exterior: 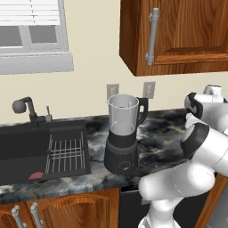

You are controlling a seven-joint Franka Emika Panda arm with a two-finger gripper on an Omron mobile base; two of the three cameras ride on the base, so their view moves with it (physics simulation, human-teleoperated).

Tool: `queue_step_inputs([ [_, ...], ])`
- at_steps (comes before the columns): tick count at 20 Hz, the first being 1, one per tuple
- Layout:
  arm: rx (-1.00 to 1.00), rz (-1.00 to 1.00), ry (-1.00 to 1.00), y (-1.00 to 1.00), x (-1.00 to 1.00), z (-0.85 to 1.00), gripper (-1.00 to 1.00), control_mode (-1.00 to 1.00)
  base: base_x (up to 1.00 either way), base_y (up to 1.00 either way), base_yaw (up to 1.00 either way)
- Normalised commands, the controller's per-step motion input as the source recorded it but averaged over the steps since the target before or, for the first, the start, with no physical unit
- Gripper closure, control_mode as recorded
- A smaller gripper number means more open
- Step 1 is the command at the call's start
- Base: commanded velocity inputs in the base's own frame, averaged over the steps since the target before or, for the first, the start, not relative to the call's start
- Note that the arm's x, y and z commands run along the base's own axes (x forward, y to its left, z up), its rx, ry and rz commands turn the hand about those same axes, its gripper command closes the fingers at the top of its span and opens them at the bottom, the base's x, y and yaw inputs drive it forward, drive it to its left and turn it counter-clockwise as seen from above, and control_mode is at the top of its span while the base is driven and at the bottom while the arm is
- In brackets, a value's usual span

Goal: Grab the onion and garlic from the fridge, place them in the blender, close the lid, and turn on the blender to create a marinade.

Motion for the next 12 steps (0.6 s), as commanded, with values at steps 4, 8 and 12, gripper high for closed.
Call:
queue_step_inputs([
  [4, 0.0, 0.0, 0.0, -0.11, 0.41, -0.39, -1.0, -1.0, 0.0, 0.0, 0.0],
  [8, 0.0, 0.0, 0.0, 0.0, 0.47, -0.06, -1.0, -1.0, 0.0, 0.0, 0.0],
  [12, 0.0, 0.0, 0.0, 0.0, 0.36, -0.2, -1.0, -1.0, 0.0, 0.0, 0.0],
])
